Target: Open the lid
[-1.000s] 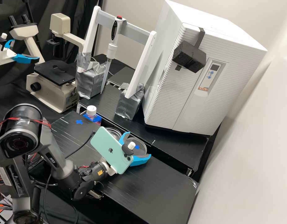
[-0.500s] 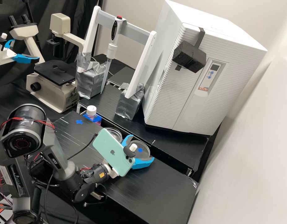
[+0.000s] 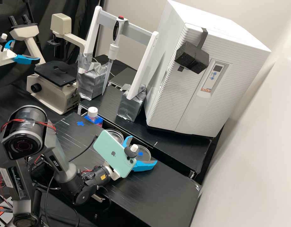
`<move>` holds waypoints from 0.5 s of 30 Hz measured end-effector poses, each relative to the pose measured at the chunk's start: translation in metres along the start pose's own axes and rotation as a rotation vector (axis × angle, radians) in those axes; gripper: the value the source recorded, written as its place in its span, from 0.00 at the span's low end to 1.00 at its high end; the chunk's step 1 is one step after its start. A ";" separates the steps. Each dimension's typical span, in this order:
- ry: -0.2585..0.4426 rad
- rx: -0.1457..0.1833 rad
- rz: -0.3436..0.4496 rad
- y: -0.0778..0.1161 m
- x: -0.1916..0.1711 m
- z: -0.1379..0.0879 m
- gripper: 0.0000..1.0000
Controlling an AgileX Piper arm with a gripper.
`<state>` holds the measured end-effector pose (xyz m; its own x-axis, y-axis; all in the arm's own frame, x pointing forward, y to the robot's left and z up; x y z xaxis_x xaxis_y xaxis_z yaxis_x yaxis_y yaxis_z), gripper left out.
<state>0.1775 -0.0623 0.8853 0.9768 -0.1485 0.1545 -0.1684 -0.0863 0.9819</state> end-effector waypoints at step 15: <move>0.155 0.035 0.123 0.019 -0.022 -0.043 1.00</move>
<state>0.1585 -0.0183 0.9050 0.9566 -0.0068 0.2912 -0.2901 -0.1110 0.9505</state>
